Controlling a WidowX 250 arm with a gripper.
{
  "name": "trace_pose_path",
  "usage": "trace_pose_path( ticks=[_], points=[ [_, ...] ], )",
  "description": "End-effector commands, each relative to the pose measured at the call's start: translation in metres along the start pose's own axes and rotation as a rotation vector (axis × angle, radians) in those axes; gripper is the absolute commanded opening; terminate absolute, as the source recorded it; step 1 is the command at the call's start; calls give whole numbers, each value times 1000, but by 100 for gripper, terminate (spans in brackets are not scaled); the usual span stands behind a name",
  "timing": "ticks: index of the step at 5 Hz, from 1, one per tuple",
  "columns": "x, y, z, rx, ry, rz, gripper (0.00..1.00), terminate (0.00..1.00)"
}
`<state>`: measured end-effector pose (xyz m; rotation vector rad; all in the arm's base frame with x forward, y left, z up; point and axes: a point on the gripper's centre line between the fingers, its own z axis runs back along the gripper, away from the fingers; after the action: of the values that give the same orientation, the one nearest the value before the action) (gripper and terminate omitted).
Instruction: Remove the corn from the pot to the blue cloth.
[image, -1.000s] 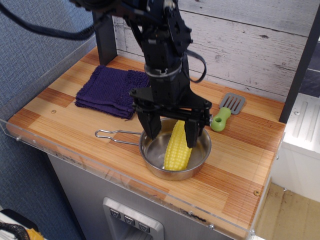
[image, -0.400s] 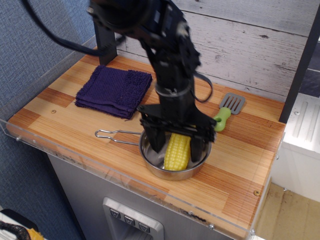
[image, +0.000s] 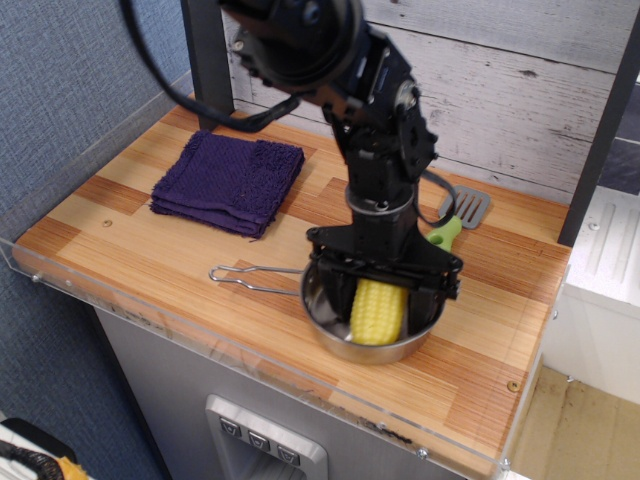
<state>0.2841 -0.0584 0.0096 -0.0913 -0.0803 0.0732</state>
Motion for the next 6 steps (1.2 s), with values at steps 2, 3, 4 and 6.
trace_pose_path(
  ticks=[2,3,4,6],
  points=[
    [13,0,48,-59,-82,-37,0,0],
    [23,3,89,-69,-89,-68,0,0],
    [37,14,120,-92,-104,-82,0,0],
    [77,91,133,-41,-120,18,0,0]
  ],
)
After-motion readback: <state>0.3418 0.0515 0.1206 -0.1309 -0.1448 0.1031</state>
